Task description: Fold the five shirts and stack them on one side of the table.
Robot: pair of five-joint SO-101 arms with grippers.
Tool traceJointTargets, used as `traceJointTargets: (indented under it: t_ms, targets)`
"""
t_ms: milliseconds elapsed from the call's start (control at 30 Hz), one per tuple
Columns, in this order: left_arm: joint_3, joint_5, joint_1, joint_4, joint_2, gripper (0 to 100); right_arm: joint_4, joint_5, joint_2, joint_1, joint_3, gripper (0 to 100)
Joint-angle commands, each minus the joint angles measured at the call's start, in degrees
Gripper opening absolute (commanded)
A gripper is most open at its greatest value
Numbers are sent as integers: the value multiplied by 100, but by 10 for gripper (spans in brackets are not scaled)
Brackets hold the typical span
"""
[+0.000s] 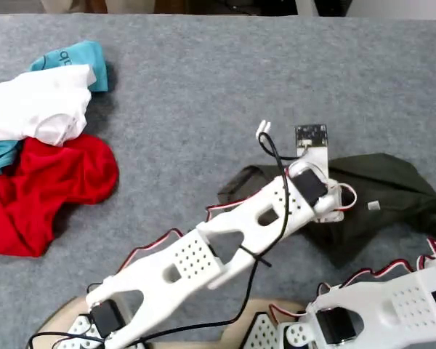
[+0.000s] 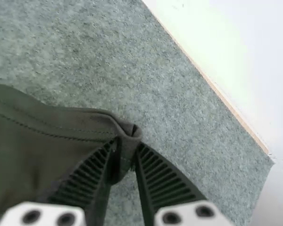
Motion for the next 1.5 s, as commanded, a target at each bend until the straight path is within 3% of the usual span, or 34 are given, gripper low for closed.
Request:
traceJointTargets:
  t_ms: [0, 267, 500, 733, 1233, 1467]
  targets:
    - [-9, 44, 123, -70, -84, 260, -123, 35, -13, -92, -242, 5]
    - [-9, 88, 396, -105, -84, 253, -123, 35, -13, -92, -233, 5]
    - [97, 193, 343, -580, 48, 63, -123, 35, -13, -92, -224, 5]
    - [-264, 114, 202, -598, 110, 19, -123, 35, -13, -92, -215, 5]
    - [-1538, -123, -229, -299, -84, 20, -62, 35, -215, -268, -207, 5]
    - [-1530, -193, -624, -185, -919, 20, 923, 0, -1437, -963, -207, 5]
